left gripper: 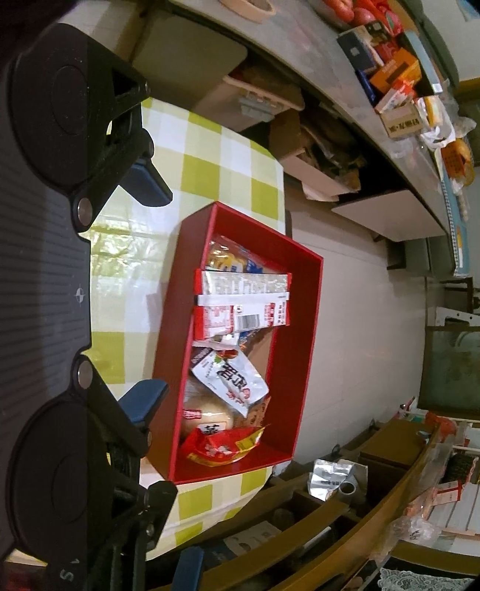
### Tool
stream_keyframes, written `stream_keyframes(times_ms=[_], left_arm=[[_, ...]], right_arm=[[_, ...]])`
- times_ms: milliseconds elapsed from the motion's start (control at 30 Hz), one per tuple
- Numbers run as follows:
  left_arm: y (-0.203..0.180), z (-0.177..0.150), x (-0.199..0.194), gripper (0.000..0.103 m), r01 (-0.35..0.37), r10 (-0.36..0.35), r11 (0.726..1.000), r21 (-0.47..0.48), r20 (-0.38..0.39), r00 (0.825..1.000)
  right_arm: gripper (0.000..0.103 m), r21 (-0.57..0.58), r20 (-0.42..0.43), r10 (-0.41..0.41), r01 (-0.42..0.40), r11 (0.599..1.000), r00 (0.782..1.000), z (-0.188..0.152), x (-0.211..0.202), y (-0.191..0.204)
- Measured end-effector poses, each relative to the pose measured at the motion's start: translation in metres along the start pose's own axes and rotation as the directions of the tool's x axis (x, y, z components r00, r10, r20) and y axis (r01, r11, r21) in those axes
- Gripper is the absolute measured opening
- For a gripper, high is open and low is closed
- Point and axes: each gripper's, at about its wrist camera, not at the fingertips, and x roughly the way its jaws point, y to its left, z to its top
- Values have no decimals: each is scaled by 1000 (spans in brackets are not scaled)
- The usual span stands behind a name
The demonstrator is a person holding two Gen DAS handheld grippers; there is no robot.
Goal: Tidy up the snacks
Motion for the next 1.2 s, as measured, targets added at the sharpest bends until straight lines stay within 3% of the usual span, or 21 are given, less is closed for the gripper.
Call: stream_keyframes(times_ms=[500,1200], left_arm=[[-4,-36,-15,103,-52,52,998,42,4,999],[-9,-54,-32,102,-37,35,998,53,37,999]], right_arm=[[74,26,-27,-2,3,1000,1000,-29,-15,-2],[74,19,-22,15,-14,1000,1000,-43,-29,3]])
